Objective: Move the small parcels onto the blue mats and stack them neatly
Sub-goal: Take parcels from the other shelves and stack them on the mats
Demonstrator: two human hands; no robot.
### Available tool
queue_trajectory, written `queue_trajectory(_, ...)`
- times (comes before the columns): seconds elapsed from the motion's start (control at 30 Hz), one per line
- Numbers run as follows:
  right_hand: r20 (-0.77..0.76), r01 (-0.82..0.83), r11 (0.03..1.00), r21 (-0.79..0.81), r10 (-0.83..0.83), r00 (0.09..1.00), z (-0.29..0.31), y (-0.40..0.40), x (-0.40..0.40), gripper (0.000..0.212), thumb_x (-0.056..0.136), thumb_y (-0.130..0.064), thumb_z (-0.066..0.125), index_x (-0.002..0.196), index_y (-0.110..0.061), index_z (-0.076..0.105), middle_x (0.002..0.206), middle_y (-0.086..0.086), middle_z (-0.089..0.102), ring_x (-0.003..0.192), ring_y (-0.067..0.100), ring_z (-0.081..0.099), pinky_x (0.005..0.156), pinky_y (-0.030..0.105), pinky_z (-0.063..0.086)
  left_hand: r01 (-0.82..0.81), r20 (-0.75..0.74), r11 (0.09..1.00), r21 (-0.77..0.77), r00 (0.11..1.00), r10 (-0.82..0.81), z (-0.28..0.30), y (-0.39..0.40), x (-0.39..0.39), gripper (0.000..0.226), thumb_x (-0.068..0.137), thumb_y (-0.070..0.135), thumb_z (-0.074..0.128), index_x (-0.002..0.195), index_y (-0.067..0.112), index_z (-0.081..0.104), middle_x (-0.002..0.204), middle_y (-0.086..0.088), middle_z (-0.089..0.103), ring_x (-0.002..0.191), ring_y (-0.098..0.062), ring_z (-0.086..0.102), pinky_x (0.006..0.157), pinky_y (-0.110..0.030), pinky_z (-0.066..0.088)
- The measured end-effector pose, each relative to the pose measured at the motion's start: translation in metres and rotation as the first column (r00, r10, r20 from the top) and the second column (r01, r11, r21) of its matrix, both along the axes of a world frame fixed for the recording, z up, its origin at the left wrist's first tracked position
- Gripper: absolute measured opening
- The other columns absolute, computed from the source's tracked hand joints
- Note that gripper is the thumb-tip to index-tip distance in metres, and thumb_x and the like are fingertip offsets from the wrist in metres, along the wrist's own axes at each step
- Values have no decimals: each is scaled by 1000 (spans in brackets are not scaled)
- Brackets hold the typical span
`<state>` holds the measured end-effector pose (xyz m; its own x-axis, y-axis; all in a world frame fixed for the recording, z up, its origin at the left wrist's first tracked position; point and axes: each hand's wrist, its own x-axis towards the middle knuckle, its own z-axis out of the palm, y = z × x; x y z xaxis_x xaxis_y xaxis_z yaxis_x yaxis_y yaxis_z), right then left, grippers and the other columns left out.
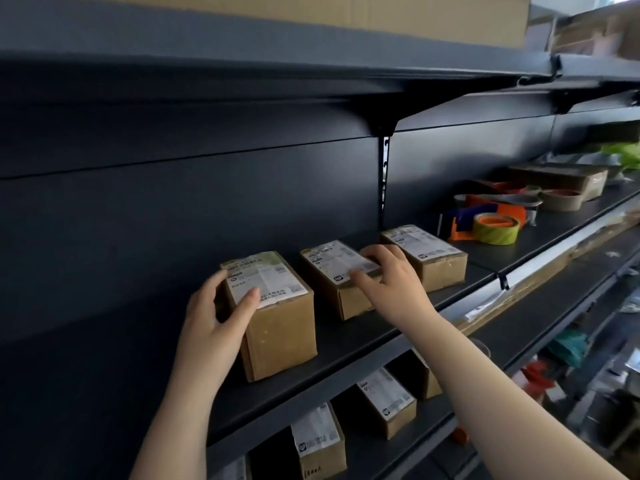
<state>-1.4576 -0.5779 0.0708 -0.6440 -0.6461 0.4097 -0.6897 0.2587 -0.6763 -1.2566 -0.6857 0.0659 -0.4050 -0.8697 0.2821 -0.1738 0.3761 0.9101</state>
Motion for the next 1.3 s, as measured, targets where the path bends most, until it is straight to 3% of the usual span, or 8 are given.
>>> queue_trajectory(0.2,46,-72,994,86,68,997,1,-14,-29,44,91,-32,55,130,-13,46,126,6,48,96,13,46,77,23,36,-83,-102,990,113,990,94,3,20,-18,67,81,43,62,141,33,32,122,18,40,112,-6,42,87,-26,33)
queue_trajectory(0.4,371,-258,957,134,193,908,-2,-15,-48,61,93,-38,52,141,-7,32,135,7,49,119,23,49,78,23,34,-135,-117,947,293,978,175,5,42,-43,55,77,45,65,126,32,42,103,16,57,88,2,54,70,-18,40)
queue_trajectory(0.6,532,-401,916,-25,351,770,-12,-8,-58,40,88,-37,59,122,-16,51,116,-3,60,95,10,53,74,21,42,-148,-116,924,353,973,200,3,58,-65,60,63,61,58,116,37,44,100,19,58,92,0,55,86,-30,40)
queue_trajectory(0.8,541,-439,878,-193,468,698,-16,2,-58,25,90,-28,58,112,-29,46,109,-11,60,92,4,54,78,17,41,-193,-199,917,348,941,273,1,76,-75,40,69,52,63,105,42,49,101,17,58,94,-4,54,90,-32,39)
queue_trajectory(0.9,500,-444,844,-300,536,680,-12,11,-58,37,89,-24,60,121,-30,43,94,-27,52,83,-10,50,69,6,38,-206,-264,932,298,921,288,6,90,-74,33,65,48,64,95,50,51,105,18,60,101,-5,54,96,-34,39)
queue_trajectory(1.07,478,-448,791,-416,610,633,-11,17,-57,54,85,-20,66,133,-23,42,98,-28,54,91,-12,52,72,6,42,-227,-354,941,252,883,308,6,107,-68,46,59,45,80,96,52,53,108,18,63,104,-2,55,99,-35,40)
queue_trajectory(1.23,490,-469,724,-506,689,534,-12,22,-51,45,83,-15,68,119,-31,45,106,-24,57,97,-9,55,69,4,45,-244,-419,941,236,848,325,1,120,-57,85,17,67,82,96,50,57,105,16,68,103,-3,59,89,-30,44)
queue_trajectory(1.3,485,-490,688,-535,725,489,-14,20,-48,45,83,-13,68,119,-30,47,111,-20,58,102,-4,56,70,7,47,-267,-438,936,228,831,343,0,126,-52,77,27,65,82,99,48,58,105,17,68,102,-1,60,89,-29,43)
